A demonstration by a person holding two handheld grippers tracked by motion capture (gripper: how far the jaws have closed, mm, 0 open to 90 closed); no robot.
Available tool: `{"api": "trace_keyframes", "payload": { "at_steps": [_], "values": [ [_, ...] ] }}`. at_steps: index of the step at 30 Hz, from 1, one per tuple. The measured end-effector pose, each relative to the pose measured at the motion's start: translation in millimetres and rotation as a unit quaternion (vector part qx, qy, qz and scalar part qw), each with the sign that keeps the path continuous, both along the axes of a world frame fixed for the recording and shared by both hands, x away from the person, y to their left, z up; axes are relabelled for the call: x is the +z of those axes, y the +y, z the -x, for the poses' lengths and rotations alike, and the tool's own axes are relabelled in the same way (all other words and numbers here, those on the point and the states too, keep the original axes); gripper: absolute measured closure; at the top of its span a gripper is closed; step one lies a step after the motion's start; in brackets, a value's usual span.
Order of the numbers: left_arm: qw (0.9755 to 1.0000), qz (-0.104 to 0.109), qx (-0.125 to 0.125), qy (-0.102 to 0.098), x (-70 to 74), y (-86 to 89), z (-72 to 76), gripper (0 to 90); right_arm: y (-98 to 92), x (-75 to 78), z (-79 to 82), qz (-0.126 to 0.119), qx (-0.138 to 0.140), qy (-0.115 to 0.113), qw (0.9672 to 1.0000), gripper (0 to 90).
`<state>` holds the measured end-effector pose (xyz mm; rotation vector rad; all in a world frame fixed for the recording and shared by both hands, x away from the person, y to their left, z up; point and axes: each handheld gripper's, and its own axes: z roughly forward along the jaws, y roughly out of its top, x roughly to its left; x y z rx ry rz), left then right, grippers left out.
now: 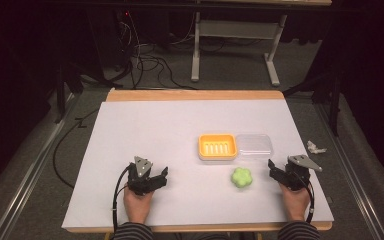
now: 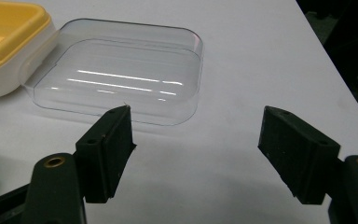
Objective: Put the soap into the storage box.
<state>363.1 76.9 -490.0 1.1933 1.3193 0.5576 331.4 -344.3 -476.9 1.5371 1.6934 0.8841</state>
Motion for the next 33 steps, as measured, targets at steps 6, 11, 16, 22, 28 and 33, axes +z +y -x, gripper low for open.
{"api": "trace_keyframes", "payload": {
  "at_steps": [6, 11, 16, 22, 28, 33],
  "values": [
    [1.0000, 0.001, 0.001, 0.005, -0.3, 0.1, -1.3, 21.5, -0.9, 0.2, 0.8, -0.006, -0.001, -0.003, 1.0000, 26.3],
    [1.0000, 0.001, -0.003, 0.004, -0.2, 0.1, -0.7, 21.4, -4.4, 0.5, -1.1, -0.021, 0.005, 0.005, 0.9998, 25.5],
    [1.0000, 0.000, 0.000, 0.007, -0.5, 0.1, -1.8, 21.4, -9.6, 0.5, -4.8, -0.052, 0.023, 0.022, 0.9981, 25.6],
    [1.0000, 0.001, -0.001, 0.007, -0.3, 0.1, -1.4, 21.2, -8.2, 2.2, -4.5, -0.057, 0.038, 0.032, 0.9972, 23.4],
    [1.0000, 0.003, -0.001, 0.008, -0.3, 0.0, -1.8, 21.2, -4.4, 9.8, 4.5, -0.073, 0.063, 0.017, 0.9952, 17.2],
    [1.0000, 0.002, -0.004, 0.008, -0.2, 0.1, -1.3, 21.9, -0.4, 13.4, 11.8, -0.068, 0.077, 0.024, 0.9945, 17.9]
  ]
}}
